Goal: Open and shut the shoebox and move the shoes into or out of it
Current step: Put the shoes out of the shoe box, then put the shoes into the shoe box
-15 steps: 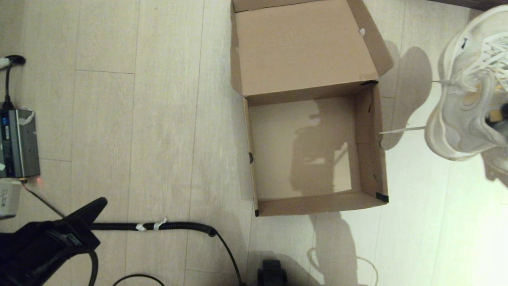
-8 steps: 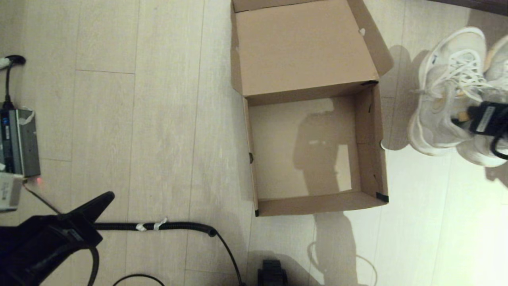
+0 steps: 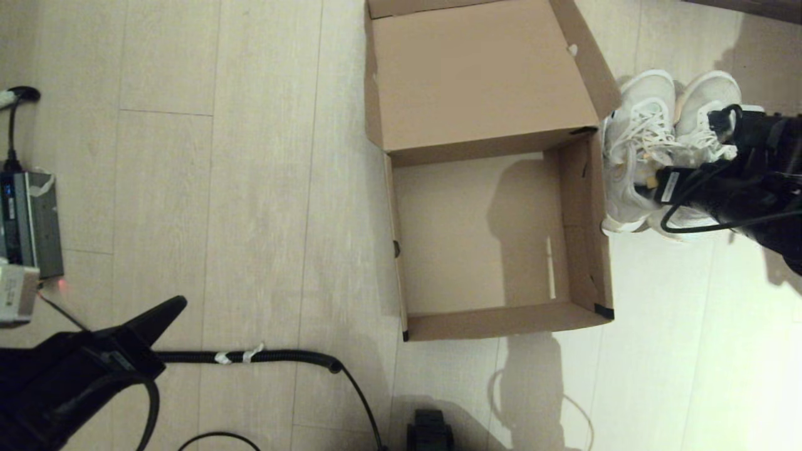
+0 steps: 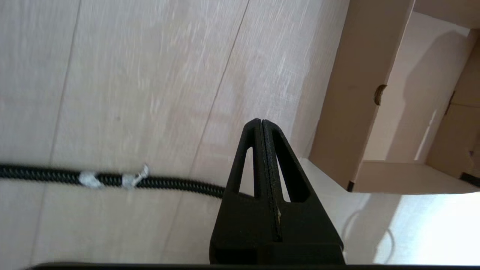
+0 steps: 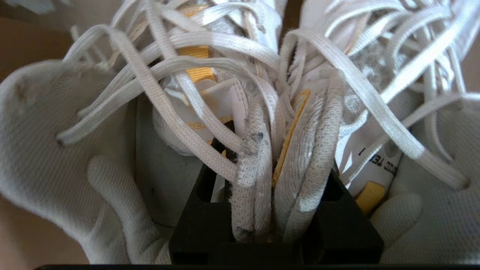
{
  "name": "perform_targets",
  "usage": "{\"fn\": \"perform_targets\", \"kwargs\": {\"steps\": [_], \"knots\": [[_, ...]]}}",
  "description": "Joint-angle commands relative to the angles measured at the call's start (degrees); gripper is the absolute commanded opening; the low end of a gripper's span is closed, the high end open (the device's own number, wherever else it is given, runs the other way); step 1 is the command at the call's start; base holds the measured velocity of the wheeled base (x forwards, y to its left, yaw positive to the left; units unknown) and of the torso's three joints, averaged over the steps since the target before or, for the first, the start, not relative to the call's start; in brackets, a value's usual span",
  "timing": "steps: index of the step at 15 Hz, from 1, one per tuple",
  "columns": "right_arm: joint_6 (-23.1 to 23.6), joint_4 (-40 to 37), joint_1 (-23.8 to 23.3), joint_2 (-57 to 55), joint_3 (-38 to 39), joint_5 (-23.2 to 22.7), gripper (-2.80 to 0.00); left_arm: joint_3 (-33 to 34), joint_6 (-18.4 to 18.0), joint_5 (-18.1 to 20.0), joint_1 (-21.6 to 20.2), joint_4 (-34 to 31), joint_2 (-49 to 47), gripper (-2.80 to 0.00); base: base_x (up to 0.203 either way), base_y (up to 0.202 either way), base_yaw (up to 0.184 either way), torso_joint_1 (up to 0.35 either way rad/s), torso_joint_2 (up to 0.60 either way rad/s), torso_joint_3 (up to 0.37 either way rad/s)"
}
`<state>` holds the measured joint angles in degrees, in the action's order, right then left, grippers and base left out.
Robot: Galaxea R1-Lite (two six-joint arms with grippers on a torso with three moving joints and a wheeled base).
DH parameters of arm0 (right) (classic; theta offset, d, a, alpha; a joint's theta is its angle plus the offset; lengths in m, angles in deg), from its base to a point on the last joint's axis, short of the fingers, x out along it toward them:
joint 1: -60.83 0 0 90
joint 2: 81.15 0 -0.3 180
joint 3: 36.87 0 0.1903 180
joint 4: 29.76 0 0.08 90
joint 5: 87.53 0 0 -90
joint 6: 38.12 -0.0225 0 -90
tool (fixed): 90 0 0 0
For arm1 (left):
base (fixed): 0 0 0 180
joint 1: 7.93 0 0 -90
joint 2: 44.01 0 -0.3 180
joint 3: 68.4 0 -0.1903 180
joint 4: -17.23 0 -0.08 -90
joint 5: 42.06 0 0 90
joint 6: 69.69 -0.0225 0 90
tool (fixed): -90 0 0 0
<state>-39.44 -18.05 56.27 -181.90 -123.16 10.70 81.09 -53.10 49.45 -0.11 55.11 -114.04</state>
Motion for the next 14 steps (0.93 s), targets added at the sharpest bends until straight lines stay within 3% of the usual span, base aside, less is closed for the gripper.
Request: {"fn": "perform_targets", "kwargs": {"steps": [1, 2, 8, 11, 13, 14], "knots": [[0.28, 0.22, -1.18, -2.65, -0.70, 0.14, -2.80, 0.37, 0.28, 0.15, 0.00, 0.33, -0.56, -2.80, 0.000, 0.000, 0.000, 0.000, 0.00, 0.000], [0.01, 0.34, -1.33, -2.61, -0.71, 0.11, 0.00, 0.37, 0.37, 0.16, 0.00, 0.37, -0.98, -2.80, 0.000, 0.000, 0.000, 0.000, 0.00, 0.000], [0.05, 0.25, -2.03, 1.07, 1.83, 0.02, 0.00, -0.56, 0.38, 0.15, 0.13, 0.28, -5.07, -2.80, 0.000, 0.000, 0.000, 0.000, 0.00, 0.000], [0.00, -0.09, -1.96, 7.78, 5.00, -0.39, 0.00, -6.49, -1.40, 0.01, 1.89, 0.61, -13.50, -2.80, 0.000, 0.000, 0.000, 0.000, 0.00, 0.000], [-0.11, -1.24, -1.92, 13.56, 8.68, -1.39, 0.00, -10.54, -3.31, -0.40, 5.33, 0.85, -17.14, -2.80, 0.000, 0.000, 0.000, 0.000, 0.00, 0.000], [-0.14, -1.88, -1.59, 16.17, 11.40, -2.55, -2.80, -10.79, -3.56, -1.04, 7.42, 0.88, -17.81, -2.80, 0.000, 0.000, 0.000, 0.000, 0.00, 0.000]]}}
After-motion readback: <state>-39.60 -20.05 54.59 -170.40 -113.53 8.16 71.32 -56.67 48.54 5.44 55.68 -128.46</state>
